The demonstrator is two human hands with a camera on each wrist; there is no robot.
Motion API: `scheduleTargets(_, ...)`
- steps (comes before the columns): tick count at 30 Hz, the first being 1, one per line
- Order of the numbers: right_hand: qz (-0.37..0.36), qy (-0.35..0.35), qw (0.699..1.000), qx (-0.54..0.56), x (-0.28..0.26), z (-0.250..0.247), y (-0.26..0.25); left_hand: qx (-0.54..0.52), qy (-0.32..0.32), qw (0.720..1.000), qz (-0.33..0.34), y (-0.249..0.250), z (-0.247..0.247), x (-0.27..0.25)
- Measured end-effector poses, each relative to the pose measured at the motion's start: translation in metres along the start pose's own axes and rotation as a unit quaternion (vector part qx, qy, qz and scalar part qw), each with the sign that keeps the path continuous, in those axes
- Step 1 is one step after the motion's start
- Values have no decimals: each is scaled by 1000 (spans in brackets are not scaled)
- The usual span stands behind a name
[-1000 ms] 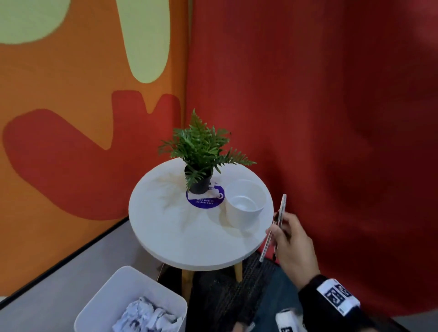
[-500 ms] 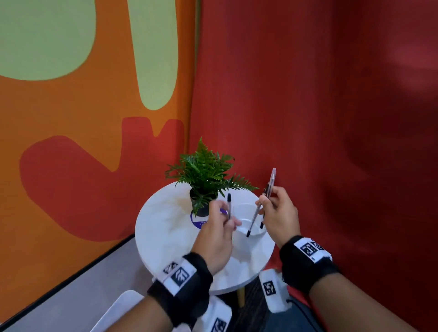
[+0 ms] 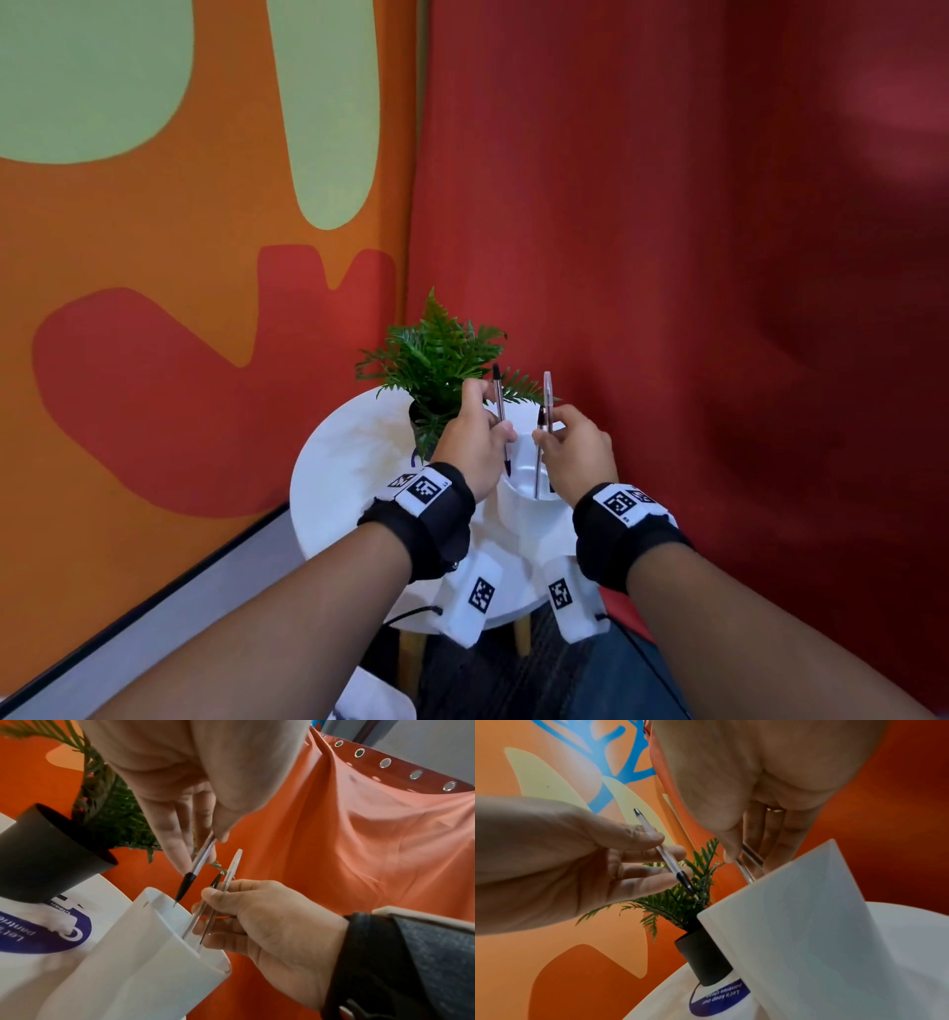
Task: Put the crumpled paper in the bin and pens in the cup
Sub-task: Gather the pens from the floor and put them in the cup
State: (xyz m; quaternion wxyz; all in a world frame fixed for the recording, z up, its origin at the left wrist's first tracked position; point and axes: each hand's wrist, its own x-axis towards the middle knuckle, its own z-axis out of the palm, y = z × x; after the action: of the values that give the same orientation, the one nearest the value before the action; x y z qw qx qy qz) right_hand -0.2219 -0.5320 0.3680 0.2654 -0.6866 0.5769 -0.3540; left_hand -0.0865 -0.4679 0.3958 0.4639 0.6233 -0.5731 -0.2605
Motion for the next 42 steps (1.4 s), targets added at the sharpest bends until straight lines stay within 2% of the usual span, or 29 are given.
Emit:
scheduleTargets(4,20,-17,1000,2,1,-2,4,-8,3,1000,-19,-1,5,8)
scheduleTargets(8,-5,-1,1000,29,-2,-9,5,-34,-1,998,-49,2,7,13)
scheduleTargets(10,-16,10,999,47,-4,-13,5,-25,15,999,-31,4,6,13)
scheduleTargets(13,-22,19,998,58,-5,-19,4,-1,4,1000,-12,10,4,15)
scheduleTargets(18,-32,26,998,56,-3,-27,3,-95,-32,993,-68,16,4,22)
scheduleTargets(23,-32,30,998,55,-3,-28,4,-61,-29,996,-51,12,6,22)
scheduleTargets(27,-35,40,997,59,-4,-28,6,-118,-14,989,-89,14,13,20)
scheduleTargets(30,-32,45,997,54,-5,-27,7,-50,2,996,-79,13,25,27)
scheduleTargets(35,-10,32,999,23,-6,-26,13,32,-71,985,-152,6,44,32)
scheduleTargets(38,-7,25,1000,14,-6,-27,12,99,-94,977,-163,11,42,31)
scheduleTargets(42,7,9,1000,7,-1,-24,8,85,-93,976,-179,6,32,37)
